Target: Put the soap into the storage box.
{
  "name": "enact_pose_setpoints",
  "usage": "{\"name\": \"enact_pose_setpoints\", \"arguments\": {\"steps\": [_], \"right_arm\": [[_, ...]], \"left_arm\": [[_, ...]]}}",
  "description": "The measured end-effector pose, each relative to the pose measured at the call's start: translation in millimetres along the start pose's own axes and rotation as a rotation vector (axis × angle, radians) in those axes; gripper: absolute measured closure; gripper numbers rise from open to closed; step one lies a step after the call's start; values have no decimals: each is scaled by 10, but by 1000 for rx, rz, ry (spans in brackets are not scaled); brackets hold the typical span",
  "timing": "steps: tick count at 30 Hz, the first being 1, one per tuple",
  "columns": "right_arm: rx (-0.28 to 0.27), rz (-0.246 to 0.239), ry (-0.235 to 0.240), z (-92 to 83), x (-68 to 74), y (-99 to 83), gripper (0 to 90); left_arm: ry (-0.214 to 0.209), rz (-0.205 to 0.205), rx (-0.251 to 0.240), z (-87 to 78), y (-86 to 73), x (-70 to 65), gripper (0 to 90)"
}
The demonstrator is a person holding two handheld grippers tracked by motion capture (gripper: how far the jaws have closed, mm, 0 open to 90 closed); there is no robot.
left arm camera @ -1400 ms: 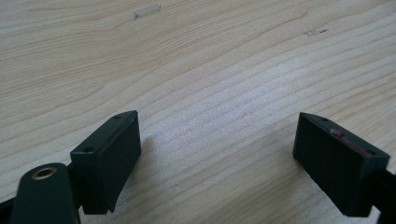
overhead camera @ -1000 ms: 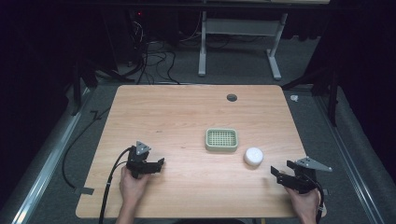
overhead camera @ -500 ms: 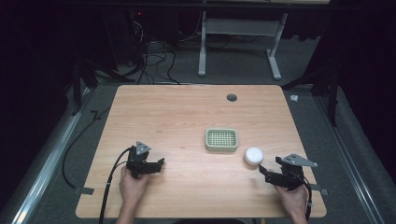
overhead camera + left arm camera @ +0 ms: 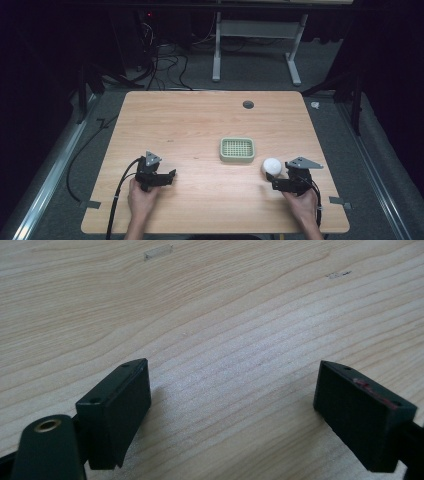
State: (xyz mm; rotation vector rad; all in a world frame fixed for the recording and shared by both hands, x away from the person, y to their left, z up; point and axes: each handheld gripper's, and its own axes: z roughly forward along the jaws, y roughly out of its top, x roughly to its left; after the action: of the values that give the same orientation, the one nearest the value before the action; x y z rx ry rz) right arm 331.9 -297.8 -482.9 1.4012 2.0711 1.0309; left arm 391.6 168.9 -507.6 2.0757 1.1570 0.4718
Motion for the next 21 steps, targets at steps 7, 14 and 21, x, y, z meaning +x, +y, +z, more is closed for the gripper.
{"name": "enact_pose_setpoints", "arguments": {"steps": [7, 14, 21], "right_arm": [[27, -8, -15, 167, 1, 72, 124], [56, -11, -35, 255, -10, 64, 129], [60, -13, -41, 293, -11, 48, 155]], "left_arm": [[0, 1, 2, -1, 1, 0, 157], [0, 1, 3, -2, 1, 0, 157], [1, 0, 2, -1, 1, -1, 157]]}}
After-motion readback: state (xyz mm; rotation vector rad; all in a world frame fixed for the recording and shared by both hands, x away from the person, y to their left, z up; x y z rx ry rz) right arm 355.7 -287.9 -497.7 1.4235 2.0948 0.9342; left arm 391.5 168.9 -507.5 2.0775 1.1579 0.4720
